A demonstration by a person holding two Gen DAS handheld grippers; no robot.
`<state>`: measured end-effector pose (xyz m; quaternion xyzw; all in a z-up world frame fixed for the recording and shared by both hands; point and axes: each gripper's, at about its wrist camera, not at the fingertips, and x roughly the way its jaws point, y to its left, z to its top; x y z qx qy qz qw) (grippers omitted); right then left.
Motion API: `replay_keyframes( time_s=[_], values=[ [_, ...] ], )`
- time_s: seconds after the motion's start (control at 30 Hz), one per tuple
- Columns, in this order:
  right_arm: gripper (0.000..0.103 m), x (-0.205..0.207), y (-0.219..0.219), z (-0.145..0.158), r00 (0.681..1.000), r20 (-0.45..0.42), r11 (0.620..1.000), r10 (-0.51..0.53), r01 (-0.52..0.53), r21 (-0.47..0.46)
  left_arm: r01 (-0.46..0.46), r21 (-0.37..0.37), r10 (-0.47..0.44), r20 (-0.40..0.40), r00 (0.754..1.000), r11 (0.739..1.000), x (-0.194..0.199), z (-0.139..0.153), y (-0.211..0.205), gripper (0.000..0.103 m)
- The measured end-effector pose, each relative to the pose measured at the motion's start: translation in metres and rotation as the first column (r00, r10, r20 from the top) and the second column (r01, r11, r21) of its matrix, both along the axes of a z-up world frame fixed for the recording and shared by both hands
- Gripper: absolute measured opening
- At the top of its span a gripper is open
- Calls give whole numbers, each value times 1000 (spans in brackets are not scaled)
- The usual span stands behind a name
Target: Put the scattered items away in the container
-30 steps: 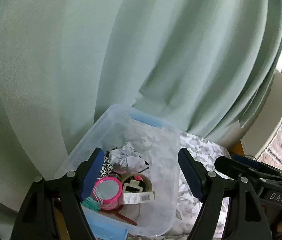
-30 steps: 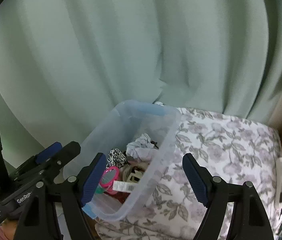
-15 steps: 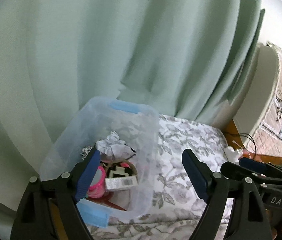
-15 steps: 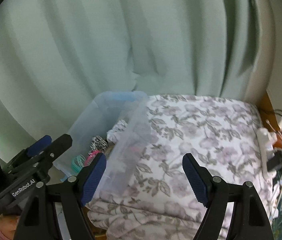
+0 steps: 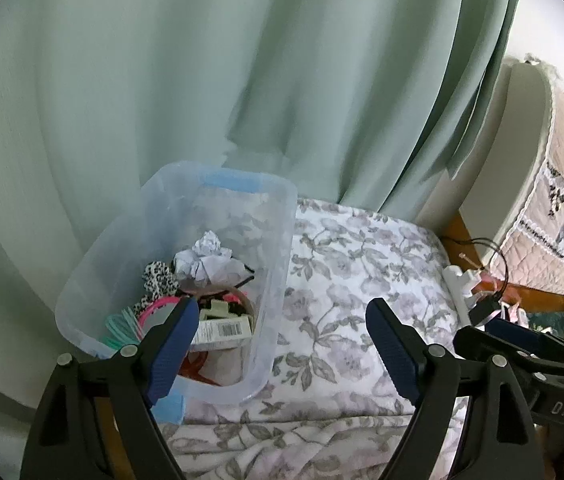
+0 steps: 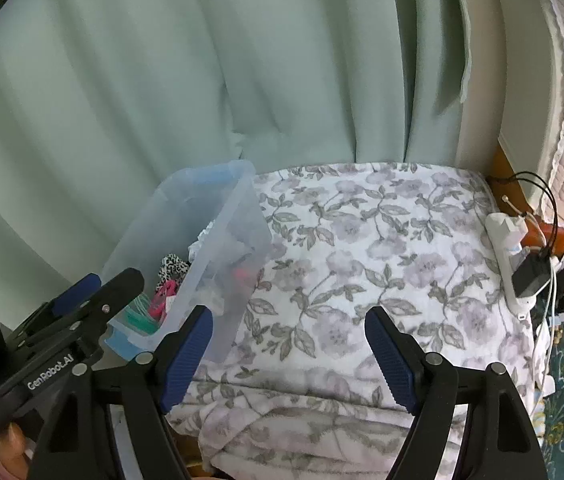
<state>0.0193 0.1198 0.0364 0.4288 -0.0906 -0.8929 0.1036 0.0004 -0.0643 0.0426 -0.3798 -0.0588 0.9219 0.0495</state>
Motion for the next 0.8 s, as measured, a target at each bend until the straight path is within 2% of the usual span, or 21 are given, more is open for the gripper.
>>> replay_keyframes(
  time_s=[0.13,0.8],
  values=[
    [82,3,3,-4,1000,8,1000,-7,7,-13,-16,-38,17,25,1000,999,0,-5,6,86],
    [82,7,2,-5,1000,16,1000,4,-4,4,-29,-73,32,37,999,997,9,-4,11,86]
  ],
)
